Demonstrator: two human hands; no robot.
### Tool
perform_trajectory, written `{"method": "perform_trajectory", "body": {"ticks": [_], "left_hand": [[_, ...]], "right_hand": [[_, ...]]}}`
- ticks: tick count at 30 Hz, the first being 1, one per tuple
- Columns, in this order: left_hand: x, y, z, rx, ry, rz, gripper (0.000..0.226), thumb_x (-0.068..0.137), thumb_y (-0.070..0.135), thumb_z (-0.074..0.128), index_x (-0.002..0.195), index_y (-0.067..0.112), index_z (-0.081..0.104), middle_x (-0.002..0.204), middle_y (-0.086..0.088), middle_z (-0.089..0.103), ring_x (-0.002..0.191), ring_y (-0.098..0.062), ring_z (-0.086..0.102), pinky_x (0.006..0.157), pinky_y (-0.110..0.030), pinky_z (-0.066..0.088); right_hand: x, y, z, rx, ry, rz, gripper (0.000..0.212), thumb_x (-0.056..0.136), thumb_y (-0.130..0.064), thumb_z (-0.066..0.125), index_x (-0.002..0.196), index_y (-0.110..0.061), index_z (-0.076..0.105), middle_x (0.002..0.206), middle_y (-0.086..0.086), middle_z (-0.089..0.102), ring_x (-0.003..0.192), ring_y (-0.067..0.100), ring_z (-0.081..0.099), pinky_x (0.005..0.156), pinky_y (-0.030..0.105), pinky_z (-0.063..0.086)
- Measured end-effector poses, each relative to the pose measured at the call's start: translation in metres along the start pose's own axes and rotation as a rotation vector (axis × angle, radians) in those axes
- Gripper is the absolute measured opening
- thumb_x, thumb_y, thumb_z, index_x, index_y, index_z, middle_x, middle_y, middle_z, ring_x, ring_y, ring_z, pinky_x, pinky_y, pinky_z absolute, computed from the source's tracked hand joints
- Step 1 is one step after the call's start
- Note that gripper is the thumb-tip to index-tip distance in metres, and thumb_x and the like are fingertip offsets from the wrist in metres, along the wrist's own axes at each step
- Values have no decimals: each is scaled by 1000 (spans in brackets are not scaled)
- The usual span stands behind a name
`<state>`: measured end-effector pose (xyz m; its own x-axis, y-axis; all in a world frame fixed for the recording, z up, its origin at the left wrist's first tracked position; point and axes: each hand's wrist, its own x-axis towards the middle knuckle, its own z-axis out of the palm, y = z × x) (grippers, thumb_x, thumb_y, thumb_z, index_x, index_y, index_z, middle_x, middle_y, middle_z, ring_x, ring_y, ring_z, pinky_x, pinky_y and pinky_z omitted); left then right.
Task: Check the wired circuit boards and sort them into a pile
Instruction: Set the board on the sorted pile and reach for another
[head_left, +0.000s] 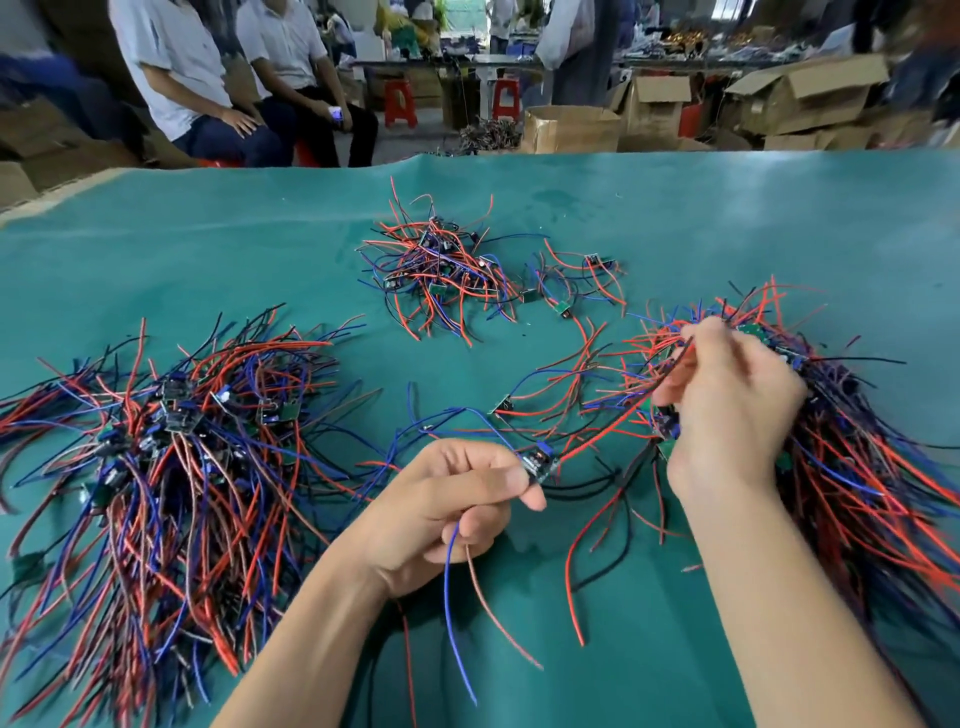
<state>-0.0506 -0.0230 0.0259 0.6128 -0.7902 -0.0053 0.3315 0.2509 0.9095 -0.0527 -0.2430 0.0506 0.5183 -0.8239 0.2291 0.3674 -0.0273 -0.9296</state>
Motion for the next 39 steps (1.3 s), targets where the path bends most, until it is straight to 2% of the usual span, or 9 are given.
{"method": "perform_trajectory", "body": {"ticks": [3,5,9,11,16,26,31,35,39], "left_hand": [[3,0,-3,-100,107,117,13,88,21,67,85,9,71,51,5,43,39,-1,30,35,-12,24],[6,-1,-4,-97,199,149,16,89,23,62,84,12,72,57,3,47,42,-3,32,37,-11,27],[7,-4,-3,0,297,157,19,85,28,68,84,10,72,59,2,54,43,-5,33,40,-12,27],[7,-5,-4,43,318,142,24,83,32,72,80,9,69,55,2,52,43,-6,32,42,-14,26],[8,-5,-3,105,302,114,23,82,36,69,81,13,73,49,-2,51,40,-8,35,41,-15,26],[4,-1,8,160,39,8,20,93,18,56,84,13,73,57,-7,68,35,-8,52,34,-12,19],[2,2,12,219,-52,-51,20,89,12,54,79,13,72,61,-8,70,39,-11,55,33,-14,24],[2,0,13,295,-79,-61,20,84,16,55,76,17,74,47,0,59,35,-6,43,35,-16,26],[2,-1,12,253,-42,-31,17,70,26,59,58,22,70,47,5,57,37,-2,42,39,-20,20]], "right_hand": [[-1,-10,-1,205,33,122,31,104,-26,49,86,-10,68,56,-3,63,41,12,51,39,21,39],[-10,-13,0,159,-43,188,25,90,-30,58,88,-8,69,59,2,63,42,14,51,39,21,39],[-49,-11,14,-205,-684,134,36,75,-51,72,73,-15,73,65,1,70,55,11,61,47,24,45],[-61,-10,17,-322,-826,24,31,77,-46,77,70,-17,72,63,-3,71,57,6,64,52,18,44],[-58,-12,13,-159,-816,75,17,76,-29,81,69,-16,73,59,4,70,55,13,62,55,21,46],[-27,-12,10,-25,-310,150,15,82,-12,82,72,-13,71,57,-3,63,51,10,52,48,20,42],[-18,-57,24,84,-210,95,19,87,-11,78,71,-11,66,58,1,56,52,14,46,50,24,38],[-36,-112,70,268,-480,148,27,85,-14,79,60,-15,67,55,-1,59,45,10,49,44,21,39],[-87,-125,150,58,-854,143,26,84,-22,81,66,-9,70,53,1,61,42,10,52,40,20,40]]}}
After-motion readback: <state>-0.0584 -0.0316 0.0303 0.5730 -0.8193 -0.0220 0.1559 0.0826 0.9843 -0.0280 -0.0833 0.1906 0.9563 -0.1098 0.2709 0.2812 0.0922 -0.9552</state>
